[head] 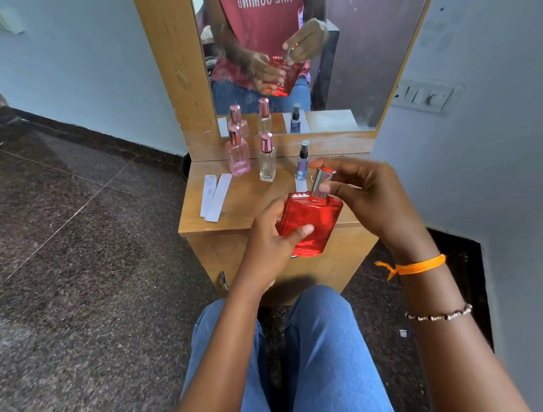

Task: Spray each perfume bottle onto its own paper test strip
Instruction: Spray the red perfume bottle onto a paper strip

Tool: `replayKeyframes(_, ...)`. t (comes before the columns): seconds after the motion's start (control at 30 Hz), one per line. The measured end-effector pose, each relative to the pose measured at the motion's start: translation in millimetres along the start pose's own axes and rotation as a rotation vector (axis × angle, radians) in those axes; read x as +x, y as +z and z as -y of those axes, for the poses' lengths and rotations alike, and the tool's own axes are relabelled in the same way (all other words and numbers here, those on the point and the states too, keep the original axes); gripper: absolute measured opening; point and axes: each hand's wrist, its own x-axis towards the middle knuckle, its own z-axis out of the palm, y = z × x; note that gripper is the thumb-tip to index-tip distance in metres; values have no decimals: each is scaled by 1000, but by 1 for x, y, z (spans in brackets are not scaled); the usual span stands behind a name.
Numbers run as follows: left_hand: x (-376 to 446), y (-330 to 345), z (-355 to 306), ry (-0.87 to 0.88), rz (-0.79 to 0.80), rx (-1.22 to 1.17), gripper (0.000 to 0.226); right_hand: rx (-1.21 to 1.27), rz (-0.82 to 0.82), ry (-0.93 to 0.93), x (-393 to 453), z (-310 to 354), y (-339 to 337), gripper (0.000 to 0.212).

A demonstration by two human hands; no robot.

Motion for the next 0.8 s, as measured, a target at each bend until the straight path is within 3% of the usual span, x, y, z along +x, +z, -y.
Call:
replayKeyframes(0.17,0,19,7,115,-155,75,43,-148,-288,72,-7,4,24,31)
replayKeyframes(0.27,-1,28,8,154,-245,262,47,-276,-339,88,-5,10,32,27)
replayKeyframes(0.33,0,22,6,132,-215,240,44,-271,-229,99,0,10,22,31)
replayKeyframes(0.43,6,2,-2,-32,-15,40,38,102,35,167,0,1,-9,58)
replayKeyframes(0.53,8,-4,-5,-59,64,-17,38,38,161,183,-10,-21,-17,55)
replayKeyframes(0.63,10,7,-3,-69,43,-11,38,105,66,191,-21,-41,-6,33)
replayKeyframes(0.8,14,16,0,-2,-35,253,47,24,-247,245,-21,-52,-3,27)
